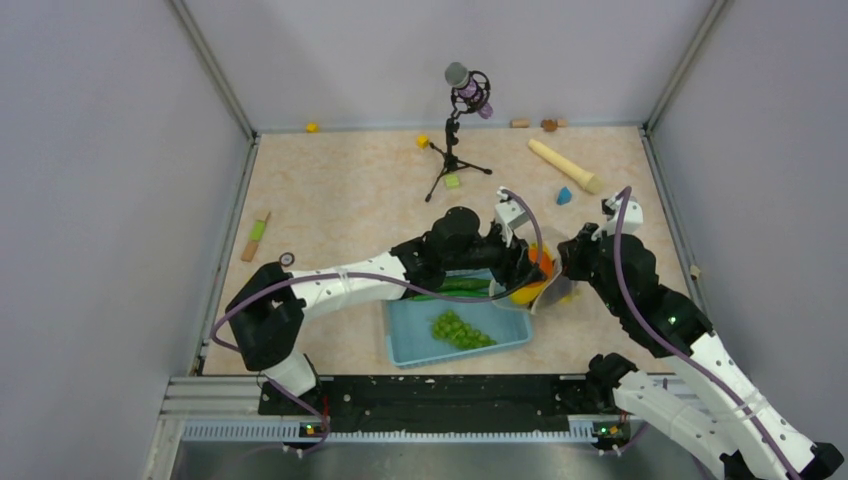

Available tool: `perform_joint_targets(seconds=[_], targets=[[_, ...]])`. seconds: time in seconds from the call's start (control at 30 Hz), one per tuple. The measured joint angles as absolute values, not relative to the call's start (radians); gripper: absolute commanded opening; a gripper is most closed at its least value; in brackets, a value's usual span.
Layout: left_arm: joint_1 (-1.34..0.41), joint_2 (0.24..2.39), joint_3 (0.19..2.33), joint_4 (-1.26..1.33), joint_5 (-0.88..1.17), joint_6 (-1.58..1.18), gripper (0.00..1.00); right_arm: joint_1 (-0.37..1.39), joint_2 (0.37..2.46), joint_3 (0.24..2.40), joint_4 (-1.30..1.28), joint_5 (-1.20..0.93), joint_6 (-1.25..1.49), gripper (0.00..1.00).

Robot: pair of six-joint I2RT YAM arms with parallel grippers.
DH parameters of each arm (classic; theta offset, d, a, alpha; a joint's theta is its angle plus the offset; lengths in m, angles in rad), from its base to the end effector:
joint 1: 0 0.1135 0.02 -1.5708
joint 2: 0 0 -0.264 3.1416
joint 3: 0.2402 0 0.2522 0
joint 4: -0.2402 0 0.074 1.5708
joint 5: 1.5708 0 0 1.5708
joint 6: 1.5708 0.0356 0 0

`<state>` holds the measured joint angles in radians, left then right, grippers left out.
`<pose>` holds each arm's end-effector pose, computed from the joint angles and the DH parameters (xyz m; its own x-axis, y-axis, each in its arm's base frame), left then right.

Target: Place the food in the zip-top bag and seal the zipper

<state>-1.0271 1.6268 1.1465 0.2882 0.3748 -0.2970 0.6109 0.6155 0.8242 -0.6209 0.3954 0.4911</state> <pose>0.1880 -0.3361 0.2967 -0.3819 0.1054 -0.9182 0.9104 0.2141 -0.3541 0.1140 0.0631 0.3326 -0.4027 0.2493 -0.8807 -0.0571 0.9535 0.2960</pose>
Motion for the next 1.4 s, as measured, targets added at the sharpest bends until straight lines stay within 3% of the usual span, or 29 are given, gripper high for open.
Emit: perform_joint_targets(seconds=[0.1,0.27,1.03,1.4], targets=[[-1.027,1.637,1.154,0.292,0.369,-0.309,0.89,0.611,0.616,0.824,-0.621,0.396,0.491,0.0],[-1.027,1.641,1.156,0.292,0.355,-0.317,0.96,0.61,0.616,0.824,-0.621,0.396,0.491,0.0],[-1.029,1.443,1.017,0.299,0.319,-0.332,0.97,0.61,0.616,0.816,-0.617,0.396,0.492,0.0],[-1.029,1.129,0.746,0.186,-0.019,-0.39,0.97,0.609,0.616,0.816,-0.617,0.395,0.492,0.0]])
